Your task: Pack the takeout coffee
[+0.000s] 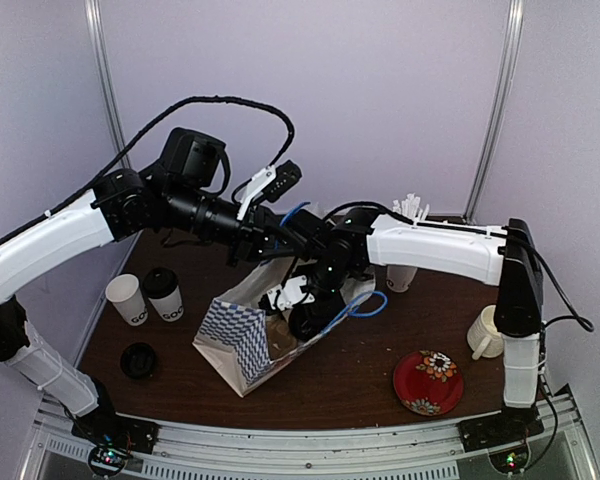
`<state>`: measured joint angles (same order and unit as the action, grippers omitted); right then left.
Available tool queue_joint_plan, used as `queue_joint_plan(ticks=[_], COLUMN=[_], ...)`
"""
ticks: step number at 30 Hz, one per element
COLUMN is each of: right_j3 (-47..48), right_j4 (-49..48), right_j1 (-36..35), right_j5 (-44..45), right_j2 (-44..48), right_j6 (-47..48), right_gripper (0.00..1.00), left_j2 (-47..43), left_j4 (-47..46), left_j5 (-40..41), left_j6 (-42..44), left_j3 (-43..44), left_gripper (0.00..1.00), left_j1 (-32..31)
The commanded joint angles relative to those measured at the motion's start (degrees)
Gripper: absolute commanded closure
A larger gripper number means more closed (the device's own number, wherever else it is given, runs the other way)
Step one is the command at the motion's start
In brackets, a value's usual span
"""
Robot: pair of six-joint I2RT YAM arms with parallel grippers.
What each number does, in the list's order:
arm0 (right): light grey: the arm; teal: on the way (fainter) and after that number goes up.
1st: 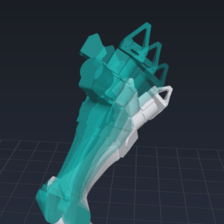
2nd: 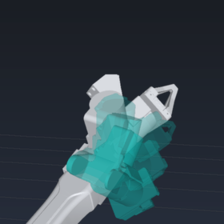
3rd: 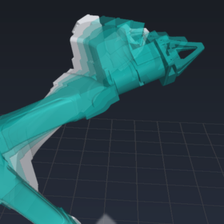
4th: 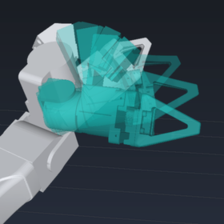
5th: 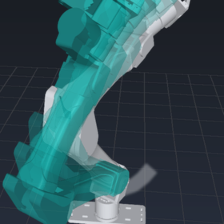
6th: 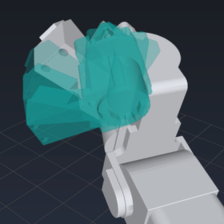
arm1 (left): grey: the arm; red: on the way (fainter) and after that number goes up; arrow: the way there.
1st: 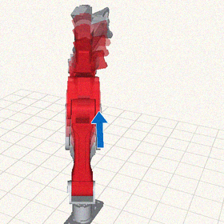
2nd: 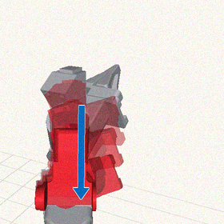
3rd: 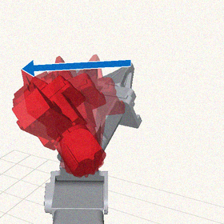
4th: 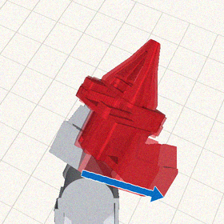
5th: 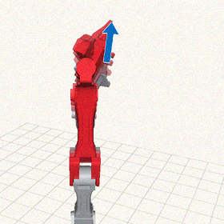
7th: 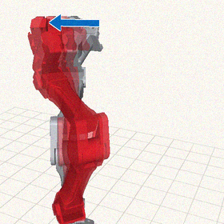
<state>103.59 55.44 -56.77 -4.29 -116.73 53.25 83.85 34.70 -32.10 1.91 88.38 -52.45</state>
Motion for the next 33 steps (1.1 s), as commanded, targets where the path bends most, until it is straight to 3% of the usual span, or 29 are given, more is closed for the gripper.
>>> queue_joint_plan(ticks=[1,8,17,23,33], right_j3=[0.27,2.76,11.50,12.71,4.14], right_j4=[1.42,6.30,17.02,18.65,13.15], right_j1=[-0.09,-0.09,-0.18,-0.18,-0.23], right_j5=[-0.90,-2.62,-11.23,-11.37,-9.65], right_j2=[0.51,7.50,9.58,11.20,13.24], right_j6=[-1.59,-2.62,-5.66,-6.93,-9.15], right_gripper=[0.41,0.48,0.54,0.56,0.44], left_j2=[-1.01,-1.27,-2.08,-3.16,-3.66], left_j4=[-1.10,-0.19,0.15,-0.65,-2.77], left_j5=[-0.16,1.73,9.02,10.17,7.49], left_j6=[0.99,2.05,4.71,5.54,4.11], left_j3=[-0.18,-0.03,1.00,0.85,-1.03], left_gripper=[1.00,1.00,1.00,1.00,1.00], left_j1=[0.00,0.12,0.41,0.50,0.50])
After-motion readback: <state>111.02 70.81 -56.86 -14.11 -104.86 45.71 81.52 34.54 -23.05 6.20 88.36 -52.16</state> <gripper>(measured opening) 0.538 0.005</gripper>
